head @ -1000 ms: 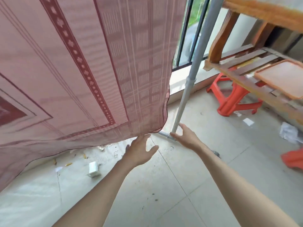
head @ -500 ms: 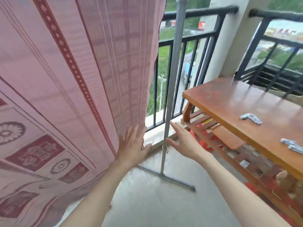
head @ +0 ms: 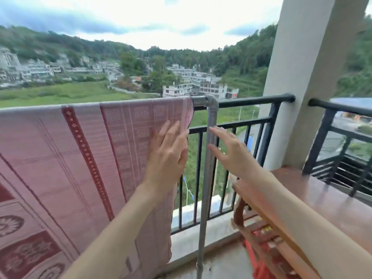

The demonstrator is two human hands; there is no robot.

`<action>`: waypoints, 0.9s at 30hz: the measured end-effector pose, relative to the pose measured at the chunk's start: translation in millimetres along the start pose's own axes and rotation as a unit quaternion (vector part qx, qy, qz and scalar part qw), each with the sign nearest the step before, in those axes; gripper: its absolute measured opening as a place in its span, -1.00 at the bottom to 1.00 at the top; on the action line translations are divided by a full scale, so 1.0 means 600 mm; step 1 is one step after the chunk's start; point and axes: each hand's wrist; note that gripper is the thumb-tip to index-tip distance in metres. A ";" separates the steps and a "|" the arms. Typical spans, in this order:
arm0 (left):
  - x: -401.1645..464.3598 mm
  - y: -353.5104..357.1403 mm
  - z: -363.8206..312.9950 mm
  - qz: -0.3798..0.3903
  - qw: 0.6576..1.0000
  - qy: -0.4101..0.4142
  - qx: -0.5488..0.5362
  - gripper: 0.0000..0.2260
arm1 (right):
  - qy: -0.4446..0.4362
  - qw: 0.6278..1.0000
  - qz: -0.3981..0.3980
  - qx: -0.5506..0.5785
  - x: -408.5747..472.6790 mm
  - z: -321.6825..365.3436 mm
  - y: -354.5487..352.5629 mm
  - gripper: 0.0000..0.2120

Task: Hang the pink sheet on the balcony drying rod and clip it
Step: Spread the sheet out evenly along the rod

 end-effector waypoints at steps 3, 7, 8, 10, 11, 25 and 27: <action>0.060 0.014 0.007 -0.087 0.995 -0.003 0.056 -0.70 | -0.063 0.994 -0.084 -0.001 0.071 -0.005 -0.025 -0.58; 0.109 0.034 -0.002 -0.150 0.983 -0.037 0.104 -0.78 | -0.125 0.988 -0.089 0.011 0.147 -0.014 -0.052 -0.62; 0.115 0.039 -0.007 -0.145 0.980 -0.055 0.125 -0.77 | -0.135 0.988 -0.066 0.022 0.165 -0.015 -0.058 -0.63; 0.126 0.047 -0.016 -0.125 0.971 -0.094 0.182 -0.71 | -0.151 0.987 0.001 0.054 0.198 -0.012 -0.071 -0.64; 0.130 0.051 -0.019 -0.122 0.964 -0.109 0.210 -0.68 | -0.161 0.984 0.035 0.063 0.212 -0.010 -0.074 -0.65; 0.158 0.099 -0.098 -0.143 0.864 -0.288 0.386 -0.77 | -0.283 0.898 0.251 0.224 0.328 -0.036 -0.059 -0.81; 0.165 0.100 -0.112 -0.158 0.856 -0.312 0.381 -0.82 | -0.303 0.884 0.263 0.241 0.339 -0.037 -0.052 -0.84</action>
Point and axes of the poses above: each hand's wrist, its own x-axis towards the middle knuckle, its own y-axis out of the palm, z = x × y
